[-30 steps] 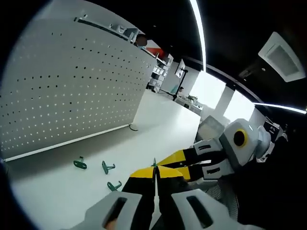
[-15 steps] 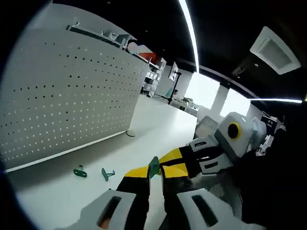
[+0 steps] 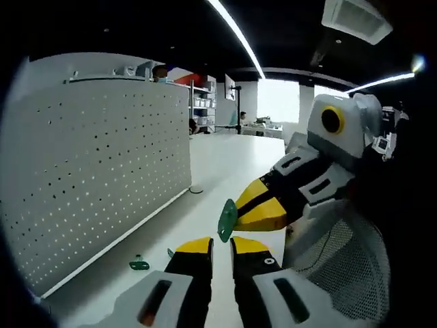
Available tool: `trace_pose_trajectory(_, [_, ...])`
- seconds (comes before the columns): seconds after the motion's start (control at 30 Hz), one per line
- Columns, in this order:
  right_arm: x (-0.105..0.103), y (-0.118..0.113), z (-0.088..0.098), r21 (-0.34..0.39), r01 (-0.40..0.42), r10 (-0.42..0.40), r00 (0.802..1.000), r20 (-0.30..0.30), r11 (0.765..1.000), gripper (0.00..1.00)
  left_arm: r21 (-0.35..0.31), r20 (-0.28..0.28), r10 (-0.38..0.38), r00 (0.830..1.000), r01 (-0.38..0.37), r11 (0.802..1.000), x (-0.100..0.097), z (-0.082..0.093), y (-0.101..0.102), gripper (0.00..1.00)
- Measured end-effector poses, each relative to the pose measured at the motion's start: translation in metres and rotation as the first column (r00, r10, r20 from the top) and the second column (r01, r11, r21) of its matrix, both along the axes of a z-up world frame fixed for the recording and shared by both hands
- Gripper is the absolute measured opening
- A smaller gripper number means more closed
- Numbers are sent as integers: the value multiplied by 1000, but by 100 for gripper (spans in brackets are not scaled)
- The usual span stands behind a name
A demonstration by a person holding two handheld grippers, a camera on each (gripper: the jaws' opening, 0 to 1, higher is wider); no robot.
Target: Insert the hook assembly into the mounting plate slot until the hook locks in place.
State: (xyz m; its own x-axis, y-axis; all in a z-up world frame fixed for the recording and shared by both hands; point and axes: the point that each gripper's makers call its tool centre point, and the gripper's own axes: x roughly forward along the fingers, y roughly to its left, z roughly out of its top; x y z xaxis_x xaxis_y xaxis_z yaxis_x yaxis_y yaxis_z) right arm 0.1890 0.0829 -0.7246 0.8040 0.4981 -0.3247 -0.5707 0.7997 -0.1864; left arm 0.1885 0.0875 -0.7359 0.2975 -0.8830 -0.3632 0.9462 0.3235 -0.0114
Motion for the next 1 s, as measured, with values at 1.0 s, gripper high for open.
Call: trace_pose_trajectory(1.0, [-4,7,5,-6,-21,22,999,29,1000,1,-175,-453,29,891,-120,977,-8,1,2,1])
